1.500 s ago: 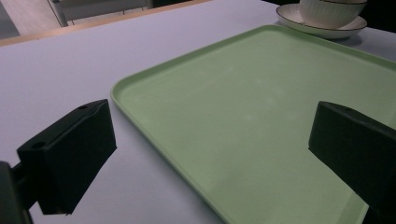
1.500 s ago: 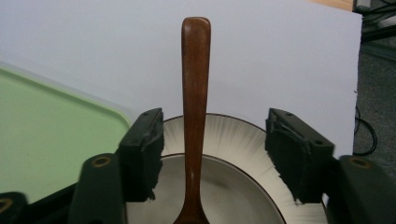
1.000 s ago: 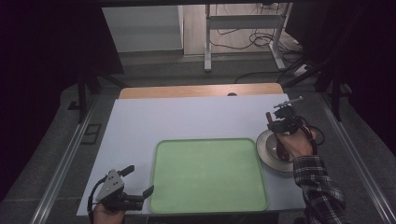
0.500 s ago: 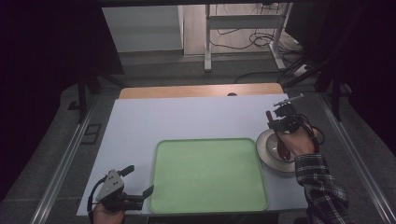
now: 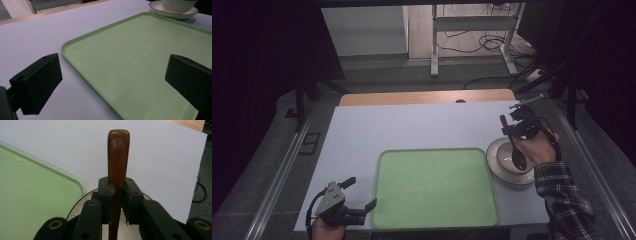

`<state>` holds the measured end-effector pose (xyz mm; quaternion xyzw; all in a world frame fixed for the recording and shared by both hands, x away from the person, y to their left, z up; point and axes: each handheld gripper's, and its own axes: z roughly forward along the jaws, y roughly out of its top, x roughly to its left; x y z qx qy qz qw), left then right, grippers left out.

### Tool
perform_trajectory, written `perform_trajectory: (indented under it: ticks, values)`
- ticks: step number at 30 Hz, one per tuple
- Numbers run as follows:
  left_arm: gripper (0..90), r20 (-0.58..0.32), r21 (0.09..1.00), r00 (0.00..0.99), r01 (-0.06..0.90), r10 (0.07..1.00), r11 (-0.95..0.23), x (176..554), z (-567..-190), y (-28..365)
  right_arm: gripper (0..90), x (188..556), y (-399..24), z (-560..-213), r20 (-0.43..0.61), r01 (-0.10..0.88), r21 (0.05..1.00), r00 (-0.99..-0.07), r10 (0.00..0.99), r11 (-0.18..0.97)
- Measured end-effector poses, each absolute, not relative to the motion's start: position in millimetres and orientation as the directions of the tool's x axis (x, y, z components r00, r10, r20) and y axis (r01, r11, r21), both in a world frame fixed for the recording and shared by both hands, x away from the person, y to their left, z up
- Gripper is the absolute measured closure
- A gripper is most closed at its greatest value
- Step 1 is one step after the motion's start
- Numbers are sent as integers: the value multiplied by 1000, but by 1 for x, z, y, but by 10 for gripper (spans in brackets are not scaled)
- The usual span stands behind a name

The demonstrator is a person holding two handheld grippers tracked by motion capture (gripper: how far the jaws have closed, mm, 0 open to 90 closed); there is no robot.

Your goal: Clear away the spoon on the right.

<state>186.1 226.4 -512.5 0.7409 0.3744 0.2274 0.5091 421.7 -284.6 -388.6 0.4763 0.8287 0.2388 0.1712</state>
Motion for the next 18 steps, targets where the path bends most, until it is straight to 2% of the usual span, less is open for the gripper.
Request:
perform_trajectory:
  ticks: [18]
  values:
    - [8,-39,924,619,322,784,-208,187,-512,225,781,404,-279,-358,-21,738,505,-507,862,447]
